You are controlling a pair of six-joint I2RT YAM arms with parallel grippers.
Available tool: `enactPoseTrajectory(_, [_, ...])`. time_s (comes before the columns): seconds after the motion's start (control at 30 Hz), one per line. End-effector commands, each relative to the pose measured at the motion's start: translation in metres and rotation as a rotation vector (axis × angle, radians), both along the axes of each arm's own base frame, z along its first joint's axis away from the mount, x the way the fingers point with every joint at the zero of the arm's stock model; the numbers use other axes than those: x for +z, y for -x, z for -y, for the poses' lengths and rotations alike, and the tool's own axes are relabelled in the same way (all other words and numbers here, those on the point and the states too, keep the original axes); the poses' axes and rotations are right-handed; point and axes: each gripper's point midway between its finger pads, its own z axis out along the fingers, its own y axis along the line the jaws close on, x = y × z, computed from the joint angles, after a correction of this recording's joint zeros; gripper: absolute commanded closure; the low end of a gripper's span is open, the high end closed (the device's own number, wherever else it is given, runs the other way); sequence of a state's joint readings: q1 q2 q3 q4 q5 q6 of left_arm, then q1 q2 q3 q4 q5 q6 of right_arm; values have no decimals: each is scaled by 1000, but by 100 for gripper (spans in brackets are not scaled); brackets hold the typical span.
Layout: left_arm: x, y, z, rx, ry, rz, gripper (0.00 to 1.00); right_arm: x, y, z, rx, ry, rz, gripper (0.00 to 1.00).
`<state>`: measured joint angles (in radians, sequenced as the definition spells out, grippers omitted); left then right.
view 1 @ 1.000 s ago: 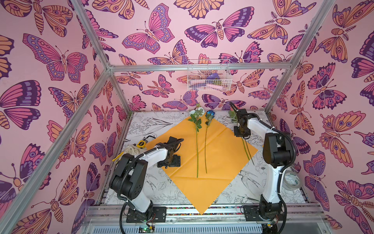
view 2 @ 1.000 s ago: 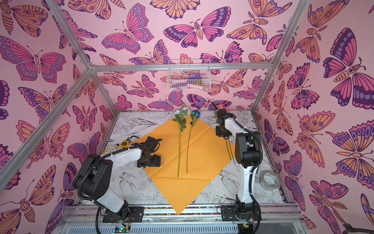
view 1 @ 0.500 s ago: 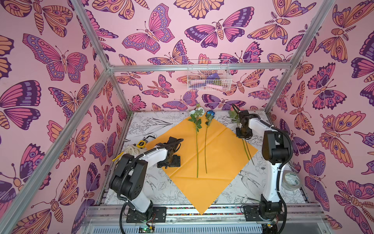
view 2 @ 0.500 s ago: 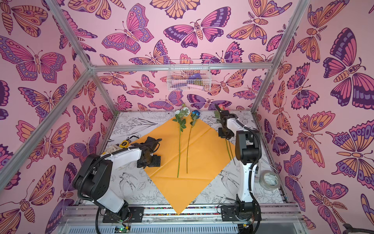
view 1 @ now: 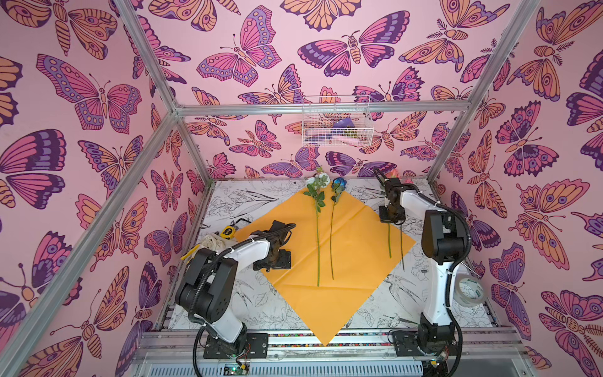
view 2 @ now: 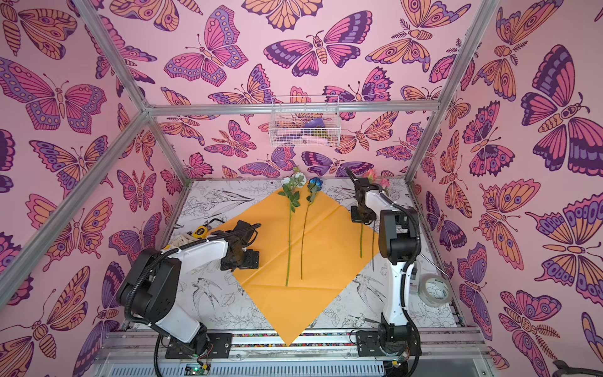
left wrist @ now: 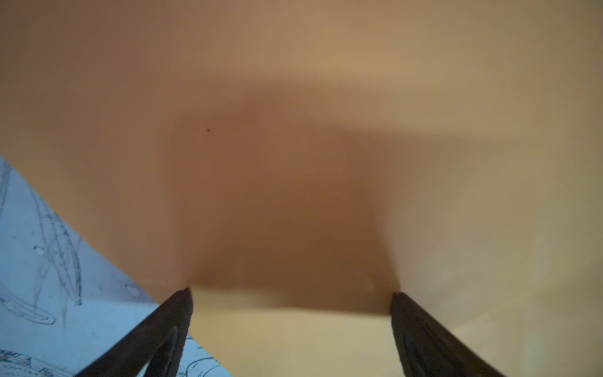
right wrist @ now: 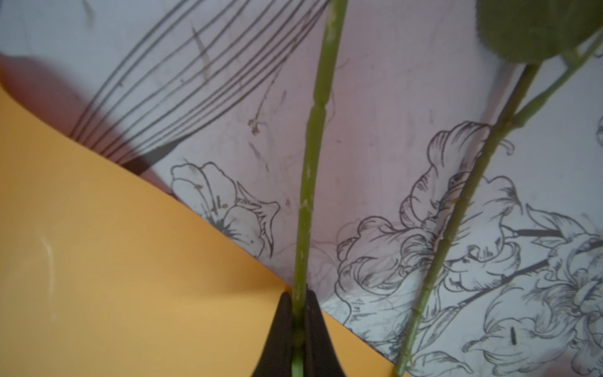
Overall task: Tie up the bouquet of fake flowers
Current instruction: 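Move the right gripper back and grasp the pink flower stem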
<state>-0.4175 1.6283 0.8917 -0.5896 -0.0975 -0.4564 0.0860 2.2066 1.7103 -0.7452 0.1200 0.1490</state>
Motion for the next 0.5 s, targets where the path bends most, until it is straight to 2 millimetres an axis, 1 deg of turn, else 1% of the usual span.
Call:
enactPoseTrajectory(0.0, [-5,11,-1,-13,-4,-13,3,44,-1,-11,31,-48,76,100])
enactPoseTrajectory(0.1, [-2,6,3,-17,21,31,3,65,4,-25,36,-105,124,100])
enactPoseTrajectory(0.2, [1,0,6,-20,44,85,3,80,13,-43,43,-166,165,100])
enactPoseTrajectory(0.33, [9,-7,9,-20,74,159,3,91,30,-75,55,-258,191,100])
enactPoseTrajectory(0.47, [21,-11,10,-26,99,235,4,93,51,-117,91,-338,198,100])
